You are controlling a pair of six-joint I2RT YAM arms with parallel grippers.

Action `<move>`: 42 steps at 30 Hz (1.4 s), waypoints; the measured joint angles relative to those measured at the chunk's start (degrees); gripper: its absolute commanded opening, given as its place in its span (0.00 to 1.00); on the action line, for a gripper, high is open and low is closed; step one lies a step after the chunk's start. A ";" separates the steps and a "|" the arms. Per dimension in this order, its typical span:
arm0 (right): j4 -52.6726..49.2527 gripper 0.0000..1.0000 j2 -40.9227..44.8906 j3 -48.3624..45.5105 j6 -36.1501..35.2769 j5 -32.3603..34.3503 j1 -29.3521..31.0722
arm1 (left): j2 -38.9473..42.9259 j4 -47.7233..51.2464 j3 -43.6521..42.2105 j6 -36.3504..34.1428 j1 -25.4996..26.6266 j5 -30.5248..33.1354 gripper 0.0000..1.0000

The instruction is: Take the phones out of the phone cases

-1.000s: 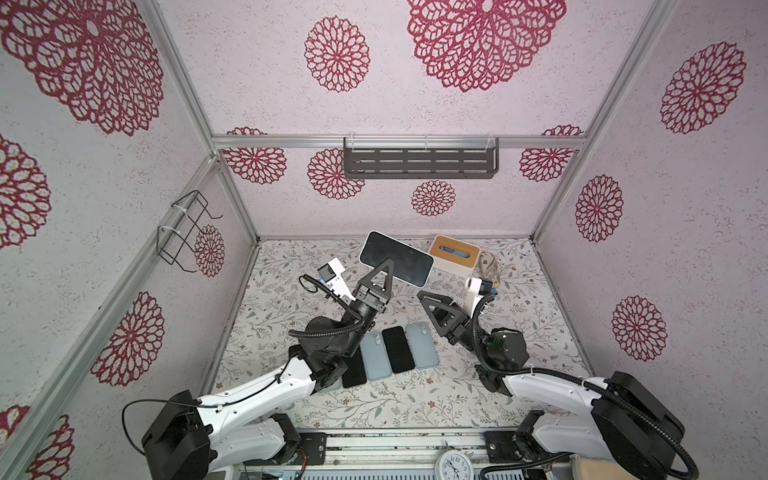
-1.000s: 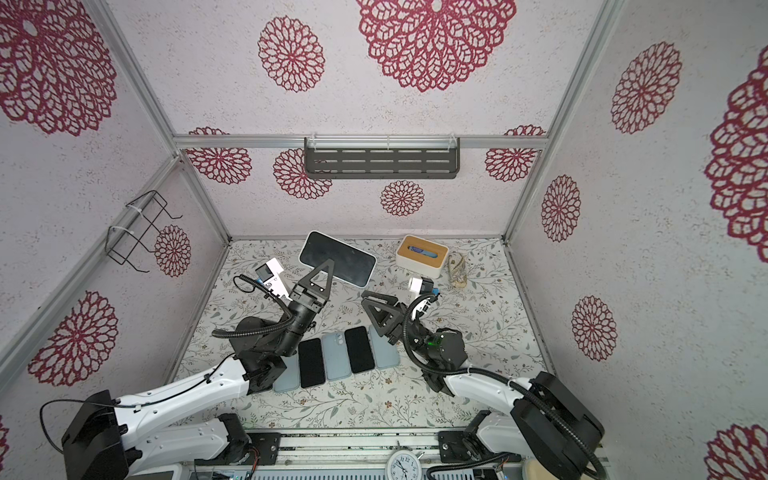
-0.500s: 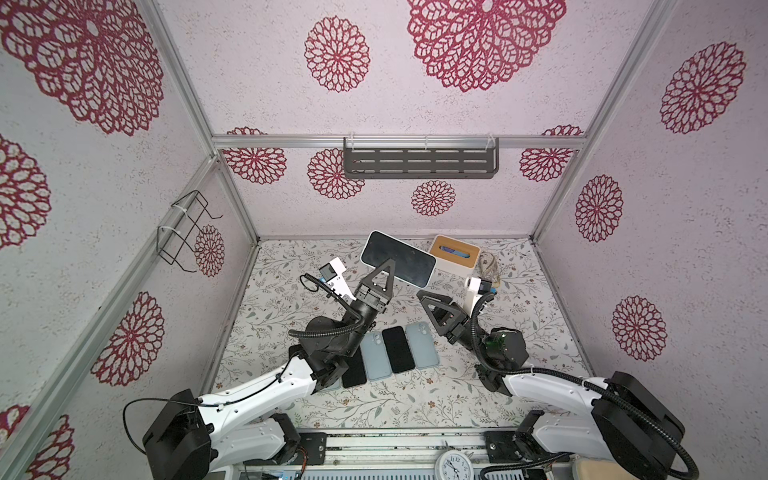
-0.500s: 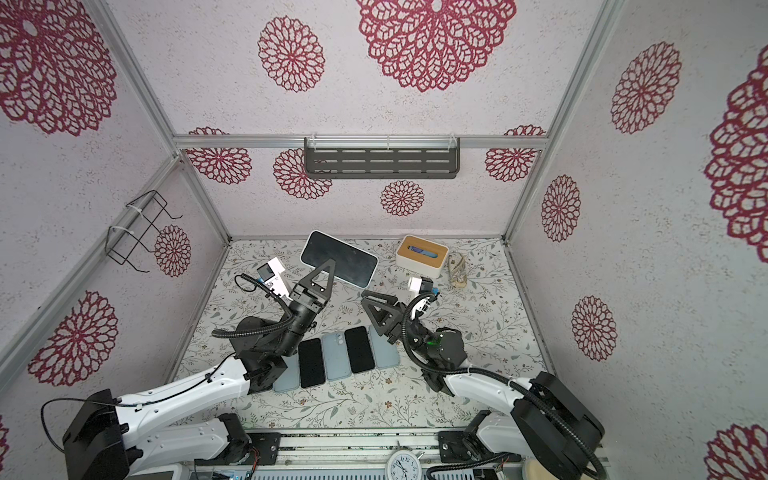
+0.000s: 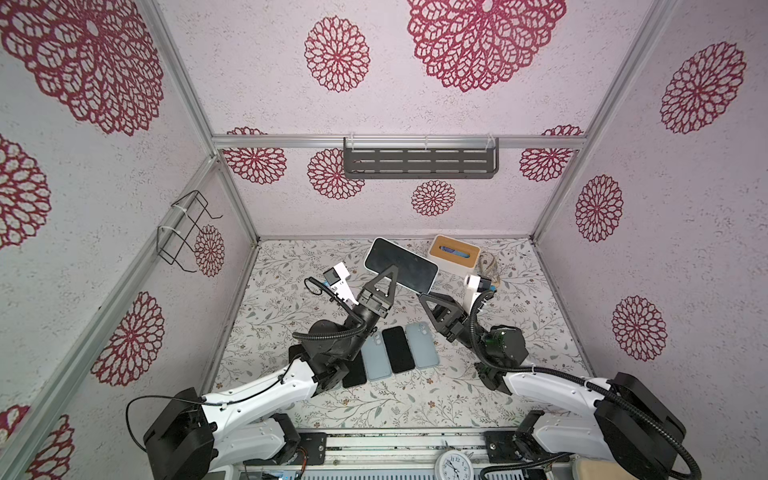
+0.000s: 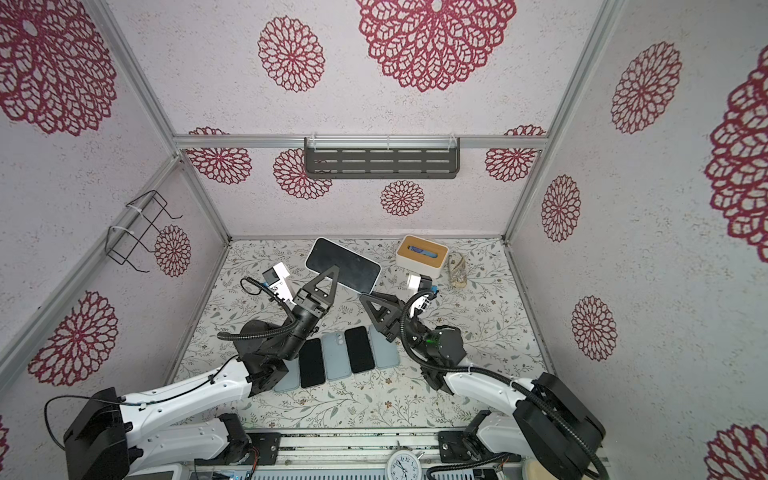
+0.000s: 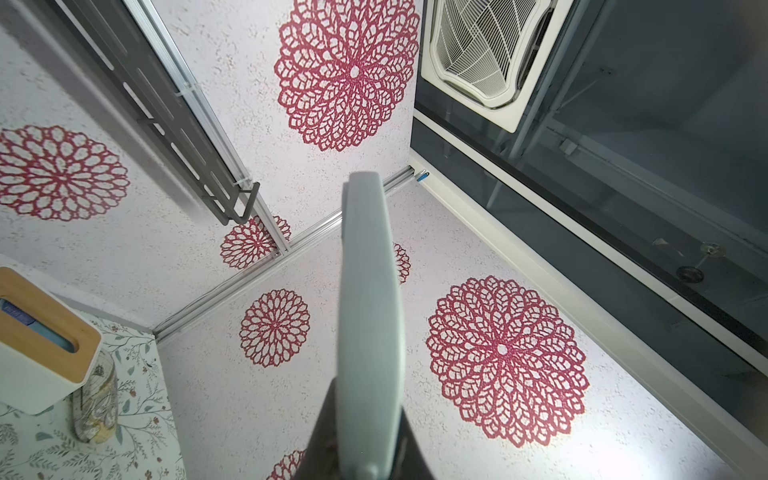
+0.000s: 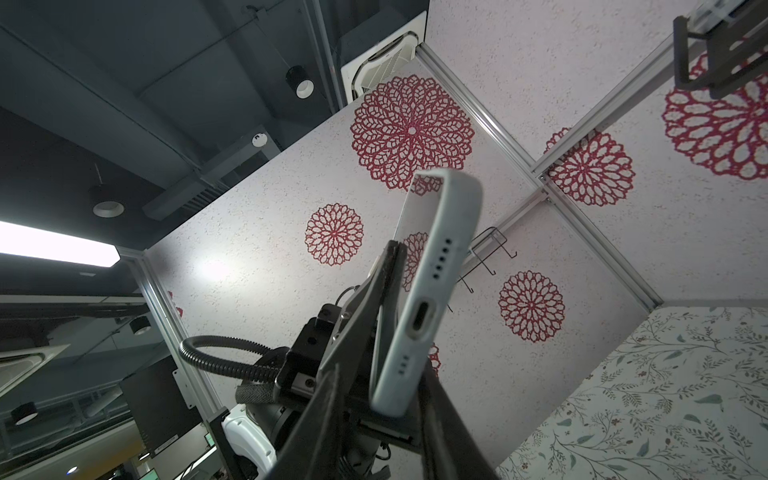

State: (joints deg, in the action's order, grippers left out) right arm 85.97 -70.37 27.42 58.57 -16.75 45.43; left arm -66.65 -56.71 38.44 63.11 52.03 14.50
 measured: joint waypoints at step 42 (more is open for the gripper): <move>-27.39 0.62 14.71 -1.20 -38.47 -19.04 -4.87 | 11.21 40.04 11.23 8.35 -8.02 -9.79 0.00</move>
State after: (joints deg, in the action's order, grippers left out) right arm 58.59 -55.66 26.22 20.10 -35.79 40.56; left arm -55.44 -16.67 49.67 71.46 44.01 4.71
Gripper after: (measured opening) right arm 0.487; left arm 0.133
